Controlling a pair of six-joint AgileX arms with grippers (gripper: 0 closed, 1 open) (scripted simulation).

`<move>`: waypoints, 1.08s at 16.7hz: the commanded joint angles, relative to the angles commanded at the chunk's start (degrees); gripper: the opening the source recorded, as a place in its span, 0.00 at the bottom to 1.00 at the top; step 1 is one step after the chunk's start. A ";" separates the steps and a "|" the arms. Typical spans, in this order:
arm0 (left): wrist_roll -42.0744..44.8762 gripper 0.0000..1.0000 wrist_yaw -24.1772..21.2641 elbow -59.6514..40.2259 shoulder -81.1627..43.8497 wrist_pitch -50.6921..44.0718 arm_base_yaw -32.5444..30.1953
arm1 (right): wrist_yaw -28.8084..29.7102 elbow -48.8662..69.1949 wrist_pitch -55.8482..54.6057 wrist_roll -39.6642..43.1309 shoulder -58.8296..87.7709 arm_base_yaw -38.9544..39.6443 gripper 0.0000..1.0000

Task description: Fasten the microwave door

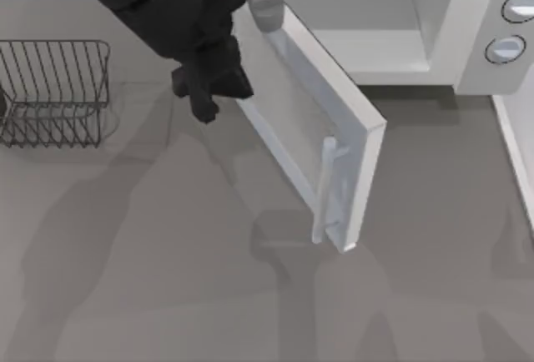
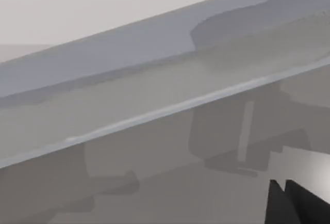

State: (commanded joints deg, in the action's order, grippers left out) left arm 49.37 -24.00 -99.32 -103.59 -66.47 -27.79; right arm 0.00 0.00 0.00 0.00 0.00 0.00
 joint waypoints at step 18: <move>-2.87 0.00 0.89 -2.12 -1.72 0.70 -2.55 | 0.00 0.00 0.00 0.00 0.00 0.00 1.00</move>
State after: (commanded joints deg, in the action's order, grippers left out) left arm 46.51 -23.11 -101.44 -105.30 -65.77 -30.33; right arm 0.00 0.00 0.00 0.00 0.00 0.00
